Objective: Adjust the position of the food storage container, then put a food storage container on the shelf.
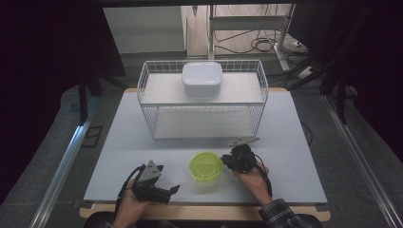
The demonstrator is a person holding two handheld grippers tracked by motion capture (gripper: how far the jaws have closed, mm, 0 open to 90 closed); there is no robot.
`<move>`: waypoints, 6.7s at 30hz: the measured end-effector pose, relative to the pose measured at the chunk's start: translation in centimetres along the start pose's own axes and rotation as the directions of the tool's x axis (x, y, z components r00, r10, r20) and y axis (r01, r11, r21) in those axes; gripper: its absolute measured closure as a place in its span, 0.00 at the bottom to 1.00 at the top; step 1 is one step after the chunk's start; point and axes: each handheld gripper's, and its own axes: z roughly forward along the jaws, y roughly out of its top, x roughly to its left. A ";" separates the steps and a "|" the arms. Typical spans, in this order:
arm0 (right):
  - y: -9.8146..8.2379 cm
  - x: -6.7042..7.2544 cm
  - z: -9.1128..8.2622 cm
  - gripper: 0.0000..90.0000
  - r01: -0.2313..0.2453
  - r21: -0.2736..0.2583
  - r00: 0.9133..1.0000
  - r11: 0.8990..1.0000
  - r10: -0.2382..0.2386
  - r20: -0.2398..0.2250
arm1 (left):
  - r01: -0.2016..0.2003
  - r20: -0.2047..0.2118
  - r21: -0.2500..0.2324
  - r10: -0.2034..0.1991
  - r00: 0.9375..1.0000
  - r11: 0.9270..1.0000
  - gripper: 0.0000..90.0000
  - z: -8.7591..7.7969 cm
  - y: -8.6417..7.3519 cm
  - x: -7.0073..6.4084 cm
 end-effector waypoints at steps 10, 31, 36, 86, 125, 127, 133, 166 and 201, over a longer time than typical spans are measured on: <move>-0.4 -0.5 -2.3 0.55 0.065 -0.022 0.994 0.998 -0.063 0.088 | 0.000 -0.007 -0.003 0.000 1.000 1.000 0.07 0.0 -0.1 0.1; -1.5 -1.5 -3.3 0.04 0.068 -0.050 0.995 0.996 -0.064 0.076 | -0.015 -0.007 0.004 0.016 1.000 1.000 0.07 0.1 -0.2 0.0; -1.4 -1.6 -3.8 0.02 0.034 -0.055 0.997 0.998 -0.029 0.074 | -0.015 -0.003 0.001 0.015 1.000 1.000 0.07 0.1 -0.2 0.0; 2.5 -2.3 -0.1 0.89 -0.277 0.141 0.865 0.950 0.311 -0.394 | -0.034 -0.003 0.001 0.034 0.999 0.999 0.07 0.2 -0.1 -0.2; 6.5 -2.6 -6.3 0.91 -0.361 -0.051 0.825 0.931 0.293 -0.483 | -0.021 -0.007 -0.024 0.021 1.000 1.000 0.07 0.0 0.0 -0.1; 7.0 -2.6 -6.8 0.91 -0.362 -0.064 0.828 0.930 0.288 -0.481 | -0.020 -0.006 -0.023 0.020 1.000 1.000 0.07 0.0 -0.1 -0.1; 8.7 -2.7 -8.2 0.91 -0.360 -0.103 0.835 0.927 0.271 -0.479 | -0.023 -0.007 -0.021 0.023 1.000 1.000 0.07 0.0 -0.1 -0.1; 21.1 -2.5 -14.2 0.91 -0.390 -0.304 0.869 0.869 0.239 -0.433 | -0.010 0.006 -0.022 0.010 1.000 1.000 0.07 0.1 -0.1 0.0; 26.5 -3.5 -10.5 0.88 -0.492 -0.397 0.871 0.775 0.432 -0.236 | -0.029 0.023 -0.010 0.029 0.999 1.000 0.07 0.2 -0.1 -0.3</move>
